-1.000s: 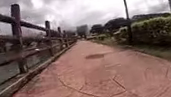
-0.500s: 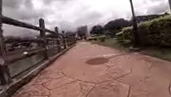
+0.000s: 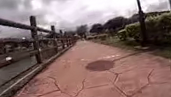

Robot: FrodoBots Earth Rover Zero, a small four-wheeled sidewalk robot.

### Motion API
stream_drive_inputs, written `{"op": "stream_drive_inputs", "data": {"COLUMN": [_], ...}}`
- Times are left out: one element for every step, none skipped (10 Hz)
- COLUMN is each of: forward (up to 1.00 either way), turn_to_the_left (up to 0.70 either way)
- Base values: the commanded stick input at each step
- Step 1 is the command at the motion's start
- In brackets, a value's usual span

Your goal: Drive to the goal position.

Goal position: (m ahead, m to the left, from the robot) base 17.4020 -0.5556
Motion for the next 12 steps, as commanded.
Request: {"op": "stream_drive_inputs", "data": {"forward": [1.00, 1.00, 1.00, 1.00, 1.00, 1.00, 1.00, 1.00, 1.00, 1.00, 1.00, 1.00], "turn_to_the_left": [0.00, 0.00, 0.00, 0.00, 0.00, 0.00, 0.00, 0.00, 0.00, 0.00, 0.00, 0.00]}}
